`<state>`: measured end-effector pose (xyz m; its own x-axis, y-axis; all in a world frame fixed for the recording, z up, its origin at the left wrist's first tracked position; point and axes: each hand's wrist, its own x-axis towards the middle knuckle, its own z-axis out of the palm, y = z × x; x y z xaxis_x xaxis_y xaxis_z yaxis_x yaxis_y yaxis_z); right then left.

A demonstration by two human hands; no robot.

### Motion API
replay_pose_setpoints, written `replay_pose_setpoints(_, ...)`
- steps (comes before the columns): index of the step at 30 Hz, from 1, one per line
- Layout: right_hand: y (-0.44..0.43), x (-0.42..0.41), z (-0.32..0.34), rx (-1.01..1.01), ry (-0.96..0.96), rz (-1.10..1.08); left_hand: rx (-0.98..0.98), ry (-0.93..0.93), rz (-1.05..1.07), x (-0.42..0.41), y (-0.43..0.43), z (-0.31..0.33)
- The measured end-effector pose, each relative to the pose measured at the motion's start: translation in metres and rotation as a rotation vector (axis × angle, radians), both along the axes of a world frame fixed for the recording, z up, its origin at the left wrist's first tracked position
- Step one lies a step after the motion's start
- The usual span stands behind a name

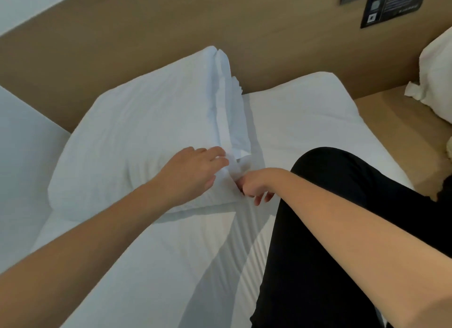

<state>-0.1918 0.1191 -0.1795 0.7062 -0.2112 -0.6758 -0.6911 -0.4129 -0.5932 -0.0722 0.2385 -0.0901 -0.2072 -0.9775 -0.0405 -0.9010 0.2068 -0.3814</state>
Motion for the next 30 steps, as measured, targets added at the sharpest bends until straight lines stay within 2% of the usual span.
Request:
replay_pose_setpoints(3,0.002,0.001,-0.007,-0.009,0.005,0.033,0.361,-0.279,0.051,-0.021,-0.020,0.009)
replay_pose_setpoints(5,0.001,-0.002,-0.010,-0.009,-0.009,0.059,0.436,-0.443,0.097,-0.034,-0.035,0.009)
replay_pose_setpoints(8,-0.002,-0.007,-0.014,-0.014,-0.022,0.079,0.474,-0.507,0.156,-0.040,-0.054,0.004)
replay_pose_setpoints(11,-0.007,-0.007,-0.018,0.015,-0.029,0.043,0.578,-0.490,0.208,-0.040,-0.060,0.006)
replay_pose_setpoints(17,-0.018,0.004,-0.029,0.111,-0.021,-0.179,0.538,-0.284,0.205,-0.028,-0.049,0.015)
replay_pose_setpoints(25,-0.014,-0.008,-0.010,0.163,-0.026,-0.236,0.418,0.178,0.213,-0.009,-0.043,0.011)
replay_pose_setpoints(27,-0.013,-0.012,-0.003,0.163,-0.061,-0.224,0.305,0.373,0.202,-0.007,-0.036,0.011)
replay_pose_setpoints(30,-0.010,-0.009,-0.003,-0.020,-0.145,-0.203,-0.098,0.562,0.212,0.005,-0.012,0.006)
